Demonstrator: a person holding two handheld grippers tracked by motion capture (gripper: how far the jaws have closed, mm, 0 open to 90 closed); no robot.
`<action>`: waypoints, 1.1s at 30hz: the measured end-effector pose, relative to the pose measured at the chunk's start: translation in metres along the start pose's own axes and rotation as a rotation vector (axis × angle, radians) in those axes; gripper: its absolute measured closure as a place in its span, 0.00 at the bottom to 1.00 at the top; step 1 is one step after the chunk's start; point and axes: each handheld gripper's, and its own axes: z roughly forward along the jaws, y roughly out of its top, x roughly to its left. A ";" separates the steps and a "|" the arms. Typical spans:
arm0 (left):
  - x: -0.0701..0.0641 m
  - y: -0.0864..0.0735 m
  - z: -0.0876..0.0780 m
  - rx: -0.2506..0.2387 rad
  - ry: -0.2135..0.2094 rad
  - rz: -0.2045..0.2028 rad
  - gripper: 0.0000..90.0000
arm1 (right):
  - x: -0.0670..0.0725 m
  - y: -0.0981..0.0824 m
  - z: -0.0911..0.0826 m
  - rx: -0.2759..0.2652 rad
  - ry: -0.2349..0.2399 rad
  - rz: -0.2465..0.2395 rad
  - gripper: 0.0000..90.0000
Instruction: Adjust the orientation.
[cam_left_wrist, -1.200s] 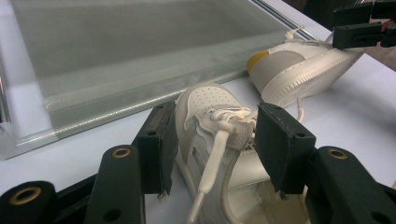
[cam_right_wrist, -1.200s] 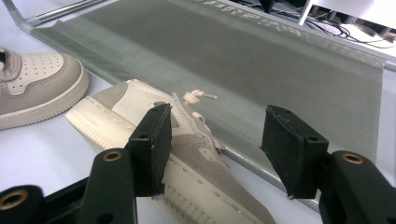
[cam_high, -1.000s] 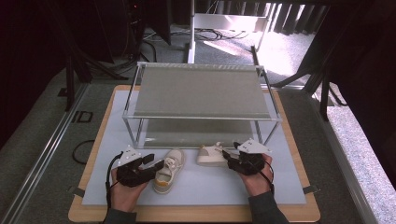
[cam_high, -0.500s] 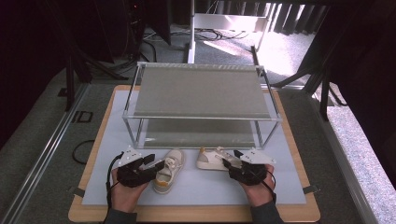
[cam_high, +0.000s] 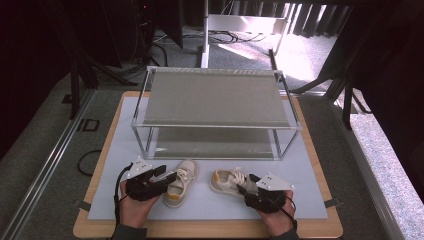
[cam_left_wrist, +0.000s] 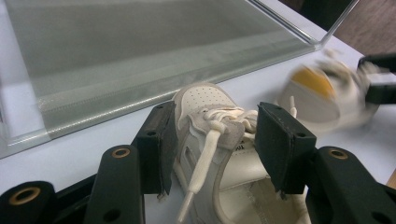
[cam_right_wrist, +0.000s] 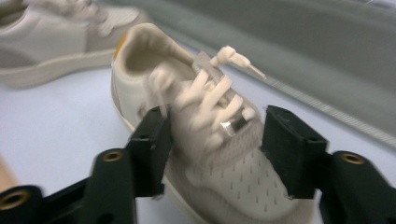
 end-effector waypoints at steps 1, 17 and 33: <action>0.000 0.000 0.000 -0.001 0.001 -0.001 0.53 | 0.003 -0.002 0.000 -0.002 -0.006 -0.007 0.46; 0.000 0.000 0.001 0.002 -0.001 0.000 0.53 | 0.012 0.011 -0.012 -0.060 -0.009 -0.036 0.47; 0.002 -0.001 0.000 -0.001 0.001 -0.008 0.53 | 0.004 0.041 0.035 0.039 -0.012 0.012 0.53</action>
